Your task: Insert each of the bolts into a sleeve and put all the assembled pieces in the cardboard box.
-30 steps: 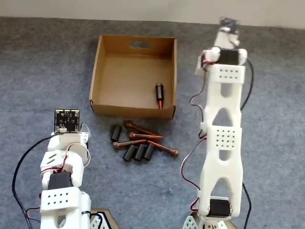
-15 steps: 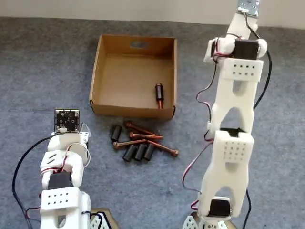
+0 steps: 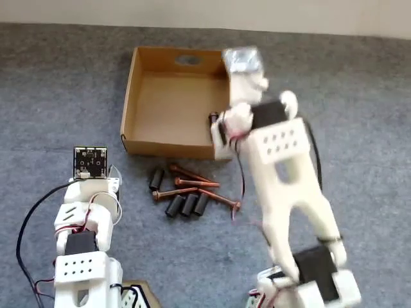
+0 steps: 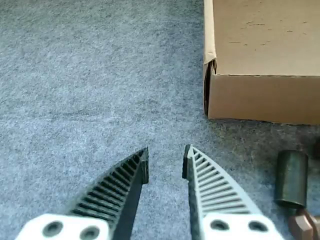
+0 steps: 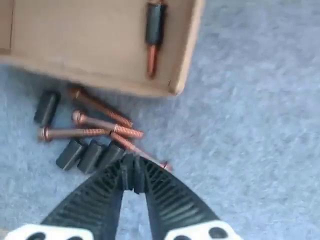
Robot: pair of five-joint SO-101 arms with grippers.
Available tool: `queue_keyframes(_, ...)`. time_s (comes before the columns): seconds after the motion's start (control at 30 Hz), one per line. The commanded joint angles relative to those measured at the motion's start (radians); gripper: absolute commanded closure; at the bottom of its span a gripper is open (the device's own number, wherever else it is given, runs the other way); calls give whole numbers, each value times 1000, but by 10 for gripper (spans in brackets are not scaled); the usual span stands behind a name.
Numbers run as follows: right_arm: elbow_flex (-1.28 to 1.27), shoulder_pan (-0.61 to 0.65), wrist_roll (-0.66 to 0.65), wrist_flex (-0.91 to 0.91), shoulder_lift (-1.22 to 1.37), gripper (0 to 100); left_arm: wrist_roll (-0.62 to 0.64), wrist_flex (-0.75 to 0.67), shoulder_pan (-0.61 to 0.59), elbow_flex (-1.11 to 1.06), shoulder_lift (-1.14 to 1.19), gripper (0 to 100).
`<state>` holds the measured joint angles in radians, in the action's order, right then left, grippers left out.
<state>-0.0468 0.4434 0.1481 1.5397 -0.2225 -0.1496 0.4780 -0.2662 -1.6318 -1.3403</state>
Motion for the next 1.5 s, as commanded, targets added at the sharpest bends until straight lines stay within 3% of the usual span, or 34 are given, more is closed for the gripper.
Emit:
queue_keyframes(0.0, -314, 27, 71, -182, -160, 966, -6, 0, -1, 47, 4, 864)
queue_keyframes(0.17, -519, 65, 71, -348, -197, 855, -6, 0, -2, 47, 4, 864)
queue_keyframes(0.4, -605, 200, 77, -417, -194, 861, -6, 0, -2, 47, 4, 864)
queue_keyframes(0.77, -691, 229, 78, -590, -10, 861, -6, 0, -2, 47, 4, 864)
queue_keyframes(1.07, -685, 351, 78, -610, 35, 861, -6, 0, -2, 47, 2, 864)
queue_keyframes(1.47, -751, 354, 77, -719, 47, 861, -6, 0, -2, 47, 2, 864)
